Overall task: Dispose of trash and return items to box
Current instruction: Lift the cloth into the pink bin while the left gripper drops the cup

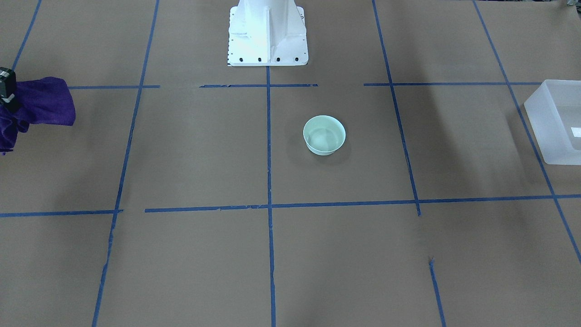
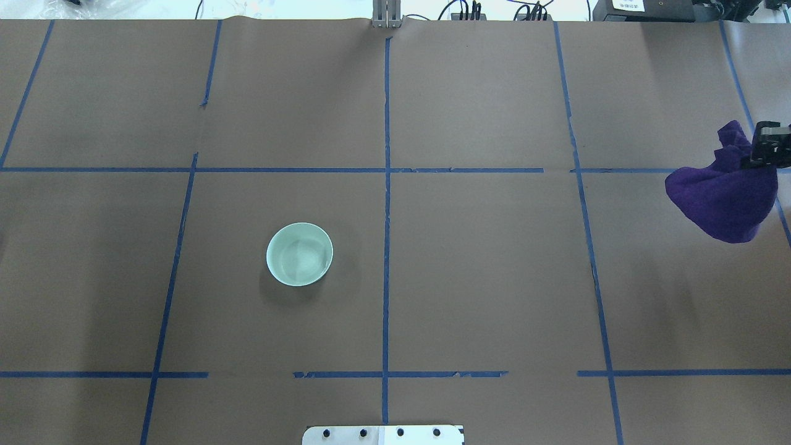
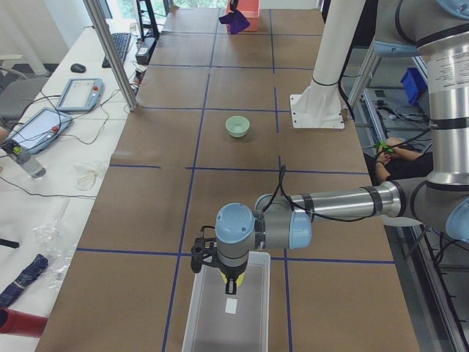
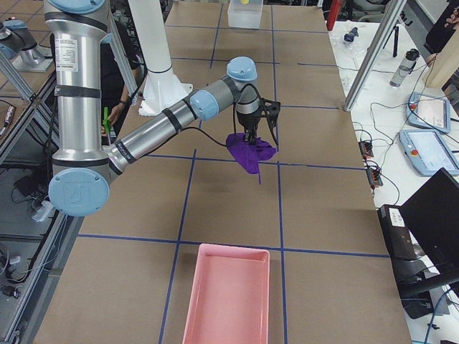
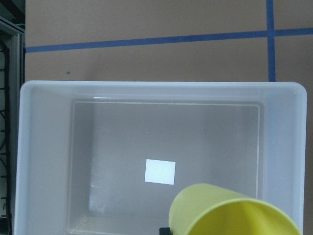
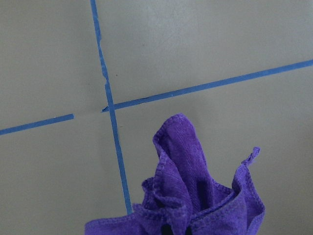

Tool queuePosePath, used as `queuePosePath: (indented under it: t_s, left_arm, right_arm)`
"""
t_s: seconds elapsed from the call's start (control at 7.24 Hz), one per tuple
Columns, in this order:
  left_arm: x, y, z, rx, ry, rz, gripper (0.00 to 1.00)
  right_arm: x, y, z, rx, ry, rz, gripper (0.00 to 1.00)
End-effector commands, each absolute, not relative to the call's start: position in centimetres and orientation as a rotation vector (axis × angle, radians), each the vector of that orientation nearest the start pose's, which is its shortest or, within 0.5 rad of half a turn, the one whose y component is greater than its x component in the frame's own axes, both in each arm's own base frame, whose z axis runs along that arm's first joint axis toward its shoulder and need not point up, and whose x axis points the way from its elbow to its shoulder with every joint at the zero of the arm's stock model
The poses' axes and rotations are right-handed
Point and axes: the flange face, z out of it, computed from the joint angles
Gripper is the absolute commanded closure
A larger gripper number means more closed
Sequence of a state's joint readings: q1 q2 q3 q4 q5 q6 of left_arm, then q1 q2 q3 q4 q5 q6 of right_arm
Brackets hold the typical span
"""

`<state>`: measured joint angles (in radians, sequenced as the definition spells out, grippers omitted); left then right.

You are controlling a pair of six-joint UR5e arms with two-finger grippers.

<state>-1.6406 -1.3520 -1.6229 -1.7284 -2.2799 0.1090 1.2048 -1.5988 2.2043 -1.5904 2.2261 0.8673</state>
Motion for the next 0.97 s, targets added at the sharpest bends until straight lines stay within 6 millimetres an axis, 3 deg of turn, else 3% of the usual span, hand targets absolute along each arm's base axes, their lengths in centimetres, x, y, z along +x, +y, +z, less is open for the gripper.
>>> queuePosePath:
  t_s: [0.0,0.55,0.83]
  left_arm:
    - [-6.4,-38.5,75.6,0.088,0.755,0.115,1.0]
    - [-3.0,-38.1,78.6,0.119,0.791,0.217,1.0]
    - [-1.6,-39.4,78.7,0.129,0.794,0.258,1.0]
  right_arm:
    - [-5.6,-43.6,37.2,0.115,-0.883,0.29,1.0]
    - [-1.3,-43.2,38.3,0.191,-0.858,0.265,1.0]
    - [0.1,-42.8,39.0,0.219,-0.841,0.238,1.0]
